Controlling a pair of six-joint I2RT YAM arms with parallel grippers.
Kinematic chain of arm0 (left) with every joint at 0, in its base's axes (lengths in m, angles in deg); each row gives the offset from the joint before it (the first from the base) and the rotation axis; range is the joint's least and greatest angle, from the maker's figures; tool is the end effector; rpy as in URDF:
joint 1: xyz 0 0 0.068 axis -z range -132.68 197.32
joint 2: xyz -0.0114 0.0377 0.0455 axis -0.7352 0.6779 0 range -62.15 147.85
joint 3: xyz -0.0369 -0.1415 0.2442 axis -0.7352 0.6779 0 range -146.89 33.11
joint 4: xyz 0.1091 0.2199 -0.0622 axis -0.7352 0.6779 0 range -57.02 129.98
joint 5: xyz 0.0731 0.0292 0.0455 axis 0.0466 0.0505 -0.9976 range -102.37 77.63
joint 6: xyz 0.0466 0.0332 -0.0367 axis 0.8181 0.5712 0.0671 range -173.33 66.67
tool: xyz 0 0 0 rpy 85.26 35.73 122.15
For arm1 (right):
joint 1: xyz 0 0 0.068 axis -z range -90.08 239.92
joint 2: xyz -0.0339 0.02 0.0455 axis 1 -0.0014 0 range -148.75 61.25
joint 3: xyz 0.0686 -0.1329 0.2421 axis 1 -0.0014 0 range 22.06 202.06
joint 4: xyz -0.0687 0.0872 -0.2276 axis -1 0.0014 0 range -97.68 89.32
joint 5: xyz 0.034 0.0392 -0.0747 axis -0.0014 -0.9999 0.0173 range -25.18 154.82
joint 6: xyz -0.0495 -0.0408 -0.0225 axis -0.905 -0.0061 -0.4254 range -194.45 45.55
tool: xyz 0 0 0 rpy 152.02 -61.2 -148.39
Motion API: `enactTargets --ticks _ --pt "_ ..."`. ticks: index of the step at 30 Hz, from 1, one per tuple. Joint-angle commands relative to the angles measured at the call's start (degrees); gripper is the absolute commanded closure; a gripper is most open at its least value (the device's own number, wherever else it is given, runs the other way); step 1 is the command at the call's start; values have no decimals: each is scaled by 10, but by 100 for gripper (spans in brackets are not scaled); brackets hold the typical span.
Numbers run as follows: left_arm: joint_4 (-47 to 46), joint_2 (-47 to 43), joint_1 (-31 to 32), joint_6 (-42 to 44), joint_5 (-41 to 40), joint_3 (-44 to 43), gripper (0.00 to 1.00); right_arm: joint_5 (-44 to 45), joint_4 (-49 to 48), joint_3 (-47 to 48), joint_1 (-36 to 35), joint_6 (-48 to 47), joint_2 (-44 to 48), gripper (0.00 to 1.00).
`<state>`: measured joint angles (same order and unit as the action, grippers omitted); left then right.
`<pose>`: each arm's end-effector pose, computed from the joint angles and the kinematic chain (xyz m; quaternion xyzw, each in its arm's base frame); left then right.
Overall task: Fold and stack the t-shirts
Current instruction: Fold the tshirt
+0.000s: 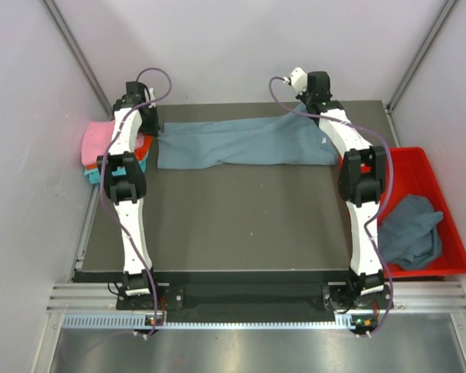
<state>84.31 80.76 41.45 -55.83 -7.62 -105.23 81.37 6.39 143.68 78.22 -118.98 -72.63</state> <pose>0.5501 0.0520 0.2148 -0.0576 0.9536 -0.0310 0.2940 0.5595 0.1000 0.2650 -0.3293 0.7773 -0.2648 0.4661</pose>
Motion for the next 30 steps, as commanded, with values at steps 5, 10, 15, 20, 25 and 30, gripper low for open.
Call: enactTargets --ticks 5,10,15,20,25,30 --pt "-31 -8 19 7 -29 -27 43 71 -53 18 2 1 -27 44" --pt "-22 -52 20 8 -40 -11 41 88 -37 -16 4 39 42 22" --pt "-5 -97 18 8 -42 58 40 52 20 -87 5 90 120 17" --pt "12 -96 20 -5 16 84 42 -57 150 -58 5 175 114 17" --pt "22 -84 41 -10 103 87 42 -232 285 136 5 265 9 20" --pt "20 -66 50 -17 138 97 44 -305 309 148 2 316 -27 22"
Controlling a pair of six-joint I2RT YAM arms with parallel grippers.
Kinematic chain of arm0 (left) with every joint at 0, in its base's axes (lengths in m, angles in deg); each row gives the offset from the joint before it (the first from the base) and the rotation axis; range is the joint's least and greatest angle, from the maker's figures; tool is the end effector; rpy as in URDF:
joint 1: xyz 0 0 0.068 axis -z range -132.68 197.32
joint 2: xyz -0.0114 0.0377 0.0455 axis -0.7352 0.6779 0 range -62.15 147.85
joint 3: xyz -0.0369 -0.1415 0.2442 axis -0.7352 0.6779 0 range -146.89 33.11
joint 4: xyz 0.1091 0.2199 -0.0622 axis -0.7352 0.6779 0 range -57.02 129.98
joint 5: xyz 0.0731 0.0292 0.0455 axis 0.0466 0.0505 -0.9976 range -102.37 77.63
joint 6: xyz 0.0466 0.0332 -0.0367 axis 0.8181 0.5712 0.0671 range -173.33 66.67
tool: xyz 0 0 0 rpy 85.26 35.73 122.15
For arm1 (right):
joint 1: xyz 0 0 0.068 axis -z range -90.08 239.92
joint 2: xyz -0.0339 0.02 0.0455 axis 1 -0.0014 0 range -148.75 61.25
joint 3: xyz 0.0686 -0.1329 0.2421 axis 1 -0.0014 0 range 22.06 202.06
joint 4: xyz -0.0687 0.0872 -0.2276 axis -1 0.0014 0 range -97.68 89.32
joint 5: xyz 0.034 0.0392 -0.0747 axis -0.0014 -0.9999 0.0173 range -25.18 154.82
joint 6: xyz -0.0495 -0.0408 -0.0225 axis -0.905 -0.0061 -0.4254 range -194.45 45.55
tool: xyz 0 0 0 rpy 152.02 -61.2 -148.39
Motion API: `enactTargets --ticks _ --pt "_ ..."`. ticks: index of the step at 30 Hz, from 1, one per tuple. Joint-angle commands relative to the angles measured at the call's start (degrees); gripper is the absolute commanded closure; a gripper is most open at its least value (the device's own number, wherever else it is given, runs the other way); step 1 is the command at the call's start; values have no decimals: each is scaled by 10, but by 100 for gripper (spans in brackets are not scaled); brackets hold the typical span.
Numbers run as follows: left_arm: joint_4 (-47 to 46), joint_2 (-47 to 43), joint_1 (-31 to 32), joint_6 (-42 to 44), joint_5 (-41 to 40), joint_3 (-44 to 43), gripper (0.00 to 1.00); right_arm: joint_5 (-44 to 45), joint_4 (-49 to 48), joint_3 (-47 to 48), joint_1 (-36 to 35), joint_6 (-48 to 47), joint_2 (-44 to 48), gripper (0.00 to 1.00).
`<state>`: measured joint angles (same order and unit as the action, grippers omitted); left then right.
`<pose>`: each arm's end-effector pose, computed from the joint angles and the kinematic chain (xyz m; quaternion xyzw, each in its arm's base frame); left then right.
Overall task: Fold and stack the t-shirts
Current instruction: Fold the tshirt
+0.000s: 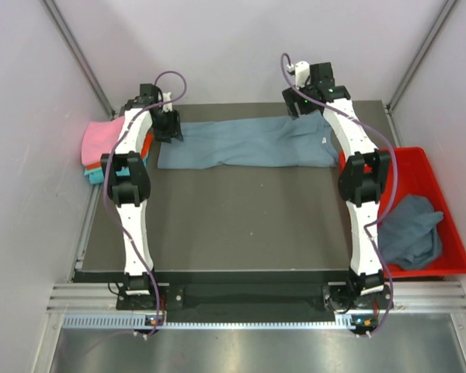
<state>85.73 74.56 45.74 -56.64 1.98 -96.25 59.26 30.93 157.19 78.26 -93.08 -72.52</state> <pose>0.5264 0.0010 0.2222 -0.0087 0.9591 -0.1245 0.2541 0.5355 0.1160 0.3008 -0.2546 0.8581 0.0164 0.4456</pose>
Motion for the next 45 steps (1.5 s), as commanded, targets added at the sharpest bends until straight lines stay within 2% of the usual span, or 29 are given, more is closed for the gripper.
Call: enactTargets --ticks 1,6,13,22,29,37,40,45 --pt "7 -1 7 -8 45 9 45 -88 69 8 1 64 -28 22" --pt "9 20 4 -10 38 7 45 -72 81 -77 1 66 4 21" --pt "21 47 3 -24 24 18 47 -31 94 -147 9 52 10 21" --pt "46 52 -9 -18 -33 89 49 -54 118 -273 10 47 32 19" --pt "44 -19 -10 -12 -43 210 50 -103 134 -389 9 40 83 19" --pt "32 -99 -9 -20 -62 349 50 -116 136 -445 6 39 127 19" --pt "23 -123 -10 -24 -63 364 50 -111 133 -458 5 39 143 20" --pt "31 -191 -10 -10 -62 323 48 -87 130 -417 6 34 187 20"
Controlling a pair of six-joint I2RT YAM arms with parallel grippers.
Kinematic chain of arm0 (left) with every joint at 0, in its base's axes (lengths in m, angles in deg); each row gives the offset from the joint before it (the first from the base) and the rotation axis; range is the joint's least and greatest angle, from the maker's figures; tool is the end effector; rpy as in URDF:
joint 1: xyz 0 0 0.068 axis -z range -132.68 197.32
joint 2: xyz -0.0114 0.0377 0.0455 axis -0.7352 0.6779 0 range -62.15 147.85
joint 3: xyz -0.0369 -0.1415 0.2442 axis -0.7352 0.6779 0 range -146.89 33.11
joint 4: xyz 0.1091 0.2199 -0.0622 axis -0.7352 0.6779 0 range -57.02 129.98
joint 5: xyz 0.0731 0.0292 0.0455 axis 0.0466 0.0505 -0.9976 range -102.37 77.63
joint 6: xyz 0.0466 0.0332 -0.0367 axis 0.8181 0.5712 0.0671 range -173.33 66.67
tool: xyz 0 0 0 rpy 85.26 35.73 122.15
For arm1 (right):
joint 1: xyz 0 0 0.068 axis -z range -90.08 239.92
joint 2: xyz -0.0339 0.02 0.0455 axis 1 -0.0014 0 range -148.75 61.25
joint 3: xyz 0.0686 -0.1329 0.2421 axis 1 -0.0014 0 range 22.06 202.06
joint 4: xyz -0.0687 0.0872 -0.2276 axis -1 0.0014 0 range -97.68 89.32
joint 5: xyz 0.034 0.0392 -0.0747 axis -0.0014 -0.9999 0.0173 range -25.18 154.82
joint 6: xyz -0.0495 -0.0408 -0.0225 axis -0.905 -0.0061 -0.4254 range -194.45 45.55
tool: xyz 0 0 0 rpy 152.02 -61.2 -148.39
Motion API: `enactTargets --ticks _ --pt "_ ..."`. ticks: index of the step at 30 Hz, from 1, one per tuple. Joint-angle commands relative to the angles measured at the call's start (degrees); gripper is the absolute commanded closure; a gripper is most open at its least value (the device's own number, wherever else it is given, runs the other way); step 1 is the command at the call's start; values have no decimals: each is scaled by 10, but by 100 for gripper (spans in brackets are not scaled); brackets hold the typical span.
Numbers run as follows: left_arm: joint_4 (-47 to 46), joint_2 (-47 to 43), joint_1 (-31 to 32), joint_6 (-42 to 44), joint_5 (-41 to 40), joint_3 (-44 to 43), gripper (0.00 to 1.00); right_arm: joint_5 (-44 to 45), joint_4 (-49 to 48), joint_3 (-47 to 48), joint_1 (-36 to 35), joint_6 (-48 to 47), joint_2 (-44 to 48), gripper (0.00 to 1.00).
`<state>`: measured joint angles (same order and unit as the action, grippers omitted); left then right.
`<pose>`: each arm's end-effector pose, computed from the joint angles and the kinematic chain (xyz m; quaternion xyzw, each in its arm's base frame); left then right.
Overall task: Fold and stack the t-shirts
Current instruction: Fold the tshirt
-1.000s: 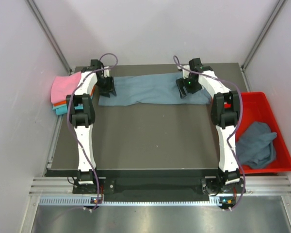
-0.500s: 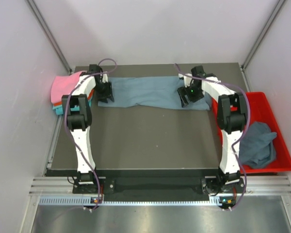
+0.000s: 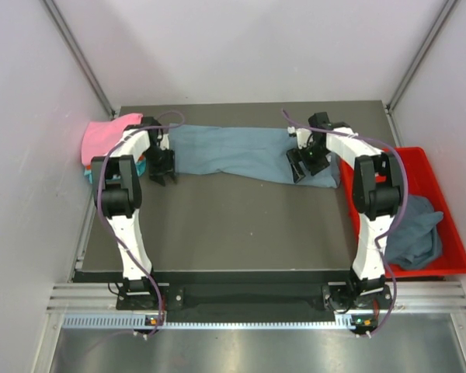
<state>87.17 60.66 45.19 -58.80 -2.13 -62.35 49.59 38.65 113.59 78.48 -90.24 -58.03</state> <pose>0.4259 0.0061 0.1641 -0.0593 0.9915 -0.0911 0.0708 0.4155 0.0988 0.1756 -0.2490 0.9497 0.1259 0.1422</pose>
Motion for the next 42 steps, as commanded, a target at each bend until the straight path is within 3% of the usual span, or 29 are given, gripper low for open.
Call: enactTargets --ticks 1,12,24,28,29,31,35,42 --pt "19 -57 -5 15 -22 -29 47 14 52 29 4 3 47 20" --pt "14 -19 -24 27 -56 -98 47 51 49 153 4 -21 34 18" --pt "4 109 -29 37 -56 -202 50 59 18 267 4 -41 6 17" --pt "6 115 -29 42 -46 -197 66 70 -22 308 5 -15 -17 16" --pt "6 112 -29 47 -43 -191 82 73 -33 313 7 -7 -27 16" --pt "10 96 -29 49 -29 -168 99 71 -48 334 7 14 -45 15" --pt "21 53 -30 49 -14 -113 100 67 -46 397 5 52 -104 15" --pt "22 -58 -30 49 4 30 100 60 -38 347 0 56 -97 15"
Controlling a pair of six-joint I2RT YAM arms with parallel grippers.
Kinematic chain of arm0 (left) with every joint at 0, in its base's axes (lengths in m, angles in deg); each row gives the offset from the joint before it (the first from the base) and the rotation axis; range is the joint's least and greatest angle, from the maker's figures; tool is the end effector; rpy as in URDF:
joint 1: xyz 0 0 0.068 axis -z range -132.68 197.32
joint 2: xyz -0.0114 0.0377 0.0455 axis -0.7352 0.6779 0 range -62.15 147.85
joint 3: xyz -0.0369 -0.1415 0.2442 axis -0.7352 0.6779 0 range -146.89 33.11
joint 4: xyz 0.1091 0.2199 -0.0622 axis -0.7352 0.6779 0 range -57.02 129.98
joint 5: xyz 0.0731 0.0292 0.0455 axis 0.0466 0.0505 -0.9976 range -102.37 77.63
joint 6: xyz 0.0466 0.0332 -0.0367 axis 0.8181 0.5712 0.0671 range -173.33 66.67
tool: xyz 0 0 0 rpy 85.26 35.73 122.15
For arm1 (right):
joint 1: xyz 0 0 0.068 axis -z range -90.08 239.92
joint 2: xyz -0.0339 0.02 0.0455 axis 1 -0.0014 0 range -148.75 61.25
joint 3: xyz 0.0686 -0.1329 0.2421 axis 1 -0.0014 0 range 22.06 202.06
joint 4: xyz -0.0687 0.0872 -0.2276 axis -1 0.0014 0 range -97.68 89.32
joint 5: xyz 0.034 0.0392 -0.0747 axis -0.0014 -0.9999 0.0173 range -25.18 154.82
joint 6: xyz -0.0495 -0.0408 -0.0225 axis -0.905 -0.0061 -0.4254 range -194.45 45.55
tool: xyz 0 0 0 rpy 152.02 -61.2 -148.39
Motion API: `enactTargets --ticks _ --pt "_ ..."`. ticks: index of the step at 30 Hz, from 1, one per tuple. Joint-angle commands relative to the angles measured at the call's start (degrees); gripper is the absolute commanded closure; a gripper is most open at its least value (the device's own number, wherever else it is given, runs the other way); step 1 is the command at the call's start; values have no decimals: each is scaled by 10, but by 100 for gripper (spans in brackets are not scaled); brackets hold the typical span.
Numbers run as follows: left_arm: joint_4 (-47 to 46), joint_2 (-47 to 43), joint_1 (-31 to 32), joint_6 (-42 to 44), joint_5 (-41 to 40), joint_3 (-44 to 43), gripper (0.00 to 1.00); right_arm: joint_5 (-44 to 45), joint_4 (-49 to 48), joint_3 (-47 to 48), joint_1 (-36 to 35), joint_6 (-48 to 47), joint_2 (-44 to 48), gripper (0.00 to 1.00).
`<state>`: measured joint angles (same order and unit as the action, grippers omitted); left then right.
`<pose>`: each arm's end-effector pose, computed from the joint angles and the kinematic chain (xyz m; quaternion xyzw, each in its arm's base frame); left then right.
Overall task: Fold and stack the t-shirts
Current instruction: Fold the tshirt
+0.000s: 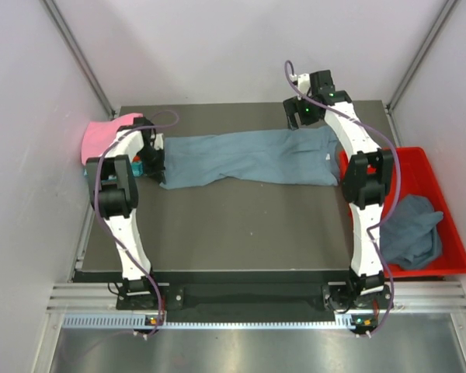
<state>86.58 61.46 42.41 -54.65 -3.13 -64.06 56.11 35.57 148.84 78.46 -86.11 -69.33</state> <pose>0.4324 0.0284 0.1661 -0.0470 0.9919 -0.0775 0.0890 0.5143 0.1128 0.2738 -0.2132 0.9035 0.0700 0.3652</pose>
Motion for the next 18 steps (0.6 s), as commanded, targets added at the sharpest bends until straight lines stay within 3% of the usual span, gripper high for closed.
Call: enactTargets --ticks 1,16,17,18 --pt "29 -92 -2 8 19 62 100 -7 -7 -15 0 14 18 15" --pt "27 -277 -2 8 37 280 99 -28 -5 -31 -2 25 43 18" --pt "23 -282 -2 8 34 290 93 -37 -8 -24 -9 24 41 18" --pt "21 -287 -2 8 30 298 79 -40 -5 -14 -15 12 38 18"
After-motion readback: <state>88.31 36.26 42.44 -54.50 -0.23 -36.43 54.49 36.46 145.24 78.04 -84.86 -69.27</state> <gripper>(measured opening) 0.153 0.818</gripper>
